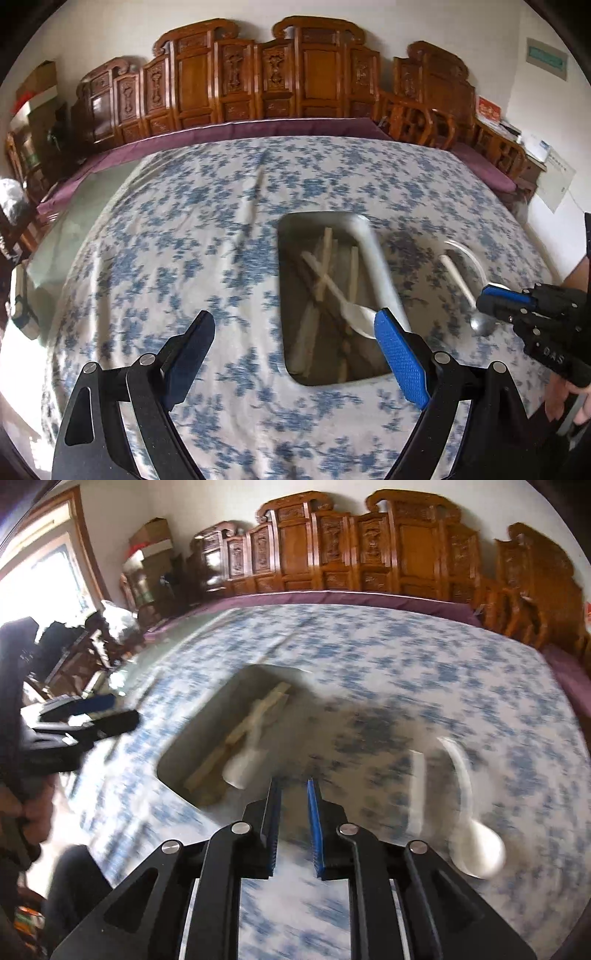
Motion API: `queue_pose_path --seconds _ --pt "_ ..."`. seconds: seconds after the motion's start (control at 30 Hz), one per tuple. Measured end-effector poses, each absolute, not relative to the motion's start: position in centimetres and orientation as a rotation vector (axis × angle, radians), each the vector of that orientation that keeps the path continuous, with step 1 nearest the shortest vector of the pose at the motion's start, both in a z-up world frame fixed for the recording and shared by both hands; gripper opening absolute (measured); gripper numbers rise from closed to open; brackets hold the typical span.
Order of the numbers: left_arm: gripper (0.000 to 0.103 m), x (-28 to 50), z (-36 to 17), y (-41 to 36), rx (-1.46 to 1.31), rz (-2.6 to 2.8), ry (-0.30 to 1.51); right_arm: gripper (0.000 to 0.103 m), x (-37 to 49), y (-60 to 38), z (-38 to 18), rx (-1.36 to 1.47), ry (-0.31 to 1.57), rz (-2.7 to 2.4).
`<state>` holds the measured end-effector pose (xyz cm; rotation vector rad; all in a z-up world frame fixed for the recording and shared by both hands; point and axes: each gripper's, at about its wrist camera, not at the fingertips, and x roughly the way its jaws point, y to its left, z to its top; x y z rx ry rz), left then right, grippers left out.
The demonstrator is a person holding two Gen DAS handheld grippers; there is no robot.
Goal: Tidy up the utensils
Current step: 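Move the right tool to the pile and grasp a white plastic spoon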
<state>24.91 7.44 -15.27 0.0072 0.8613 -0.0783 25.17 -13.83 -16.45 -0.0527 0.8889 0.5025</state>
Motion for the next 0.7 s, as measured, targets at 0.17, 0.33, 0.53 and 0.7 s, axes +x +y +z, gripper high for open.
queue_pose_path --seconds 0.17,0.33,0.53,0.7 --pt "0.085 24.5 -15.4 4.0 0.009 -0.137 0.860 0.016 25.6 -19.6 -17.7 -0.089 0.912 0.400" --pt "0.085 24.5 -16.5 -0.5 0.038 -0.205 0.873 0.016 27.9 -23.8 -20.2 -0.098 0.967 0.317" --pt "0.085 24.9 -18.2 -4.0 0.068 -0.257 0.911 0.026 30.5 -24.3 -22.7 -0.134 1.011 0.314" --pt "0.085 24.8 -19.5 -5.7 0.098 -0.261 0.938 0.028 32.7 -23.8 -24.4 -0.159 1.051 0.317"
